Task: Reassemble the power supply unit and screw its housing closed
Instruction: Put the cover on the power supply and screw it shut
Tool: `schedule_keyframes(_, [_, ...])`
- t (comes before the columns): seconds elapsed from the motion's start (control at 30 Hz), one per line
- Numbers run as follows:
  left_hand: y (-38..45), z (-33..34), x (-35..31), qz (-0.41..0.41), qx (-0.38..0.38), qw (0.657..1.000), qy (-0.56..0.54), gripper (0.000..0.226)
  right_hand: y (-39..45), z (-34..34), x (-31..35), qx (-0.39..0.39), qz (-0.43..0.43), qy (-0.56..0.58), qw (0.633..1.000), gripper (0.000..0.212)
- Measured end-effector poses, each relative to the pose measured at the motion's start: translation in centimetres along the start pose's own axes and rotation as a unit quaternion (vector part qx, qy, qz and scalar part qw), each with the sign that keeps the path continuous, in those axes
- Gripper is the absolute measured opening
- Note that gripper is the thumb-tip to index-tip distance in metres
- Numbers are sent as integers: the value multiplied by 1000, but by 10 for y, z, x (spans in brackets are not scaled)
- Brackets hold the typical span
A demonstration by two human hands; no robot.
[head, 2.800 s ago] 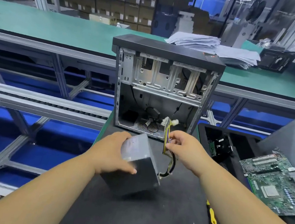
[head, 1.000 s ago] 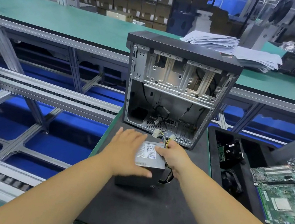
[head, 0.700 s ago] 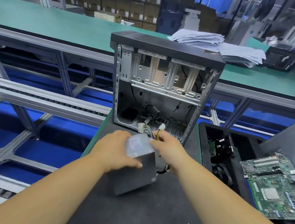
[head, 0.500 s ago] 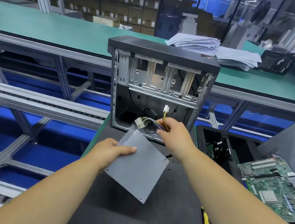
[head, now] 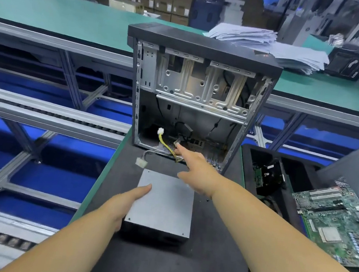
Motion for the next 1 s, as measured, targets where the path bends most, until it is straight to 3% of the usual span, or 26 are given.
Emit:
schedule_keyframes(0.1, [2,-11,-6,-7,-71,995,71,69,-8,0,-18,-20,7,-10,1000,81])
schedule_keyframes(0.2, [1,-24,-17,7,-176,969,175,68,-30,-9,-46,-68,50,10,996,67])
schedule_keyframes(0.4, [-4,-19,-34,18,-283,854,437,76,-90,-32,-96,-113,149,15,982,30])
schedule_keyframes(0.57, [-15,-14,-38,120,-402,792,444,76,-152,-36,-134,-136,257,-17,956,9])
schedule_keyframes(0.7, [-40,14,-49,277,-449,733,429,69,-193,-19,-154,-85,334,-65,936,23])
schedule_keyframes(0.83, [-46,49,-47,339,-375,777,375,60,-209,1,-160,-44,351,-64,933,31])
schedule_keyframes(1.0, [-42,77,-34,381,-313,787,370,53,-211,13,-161,16,361,-77,929,45])
Point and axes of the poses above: each hand's wrist, its own y-axis towards the middle knuckle, its own z-axis out of the palm, x = y × z, the point moved 6 cm from there along y, towards the middle knuckle, and after that the axes turned 15 degrees about -z, right-handed, at the moved point
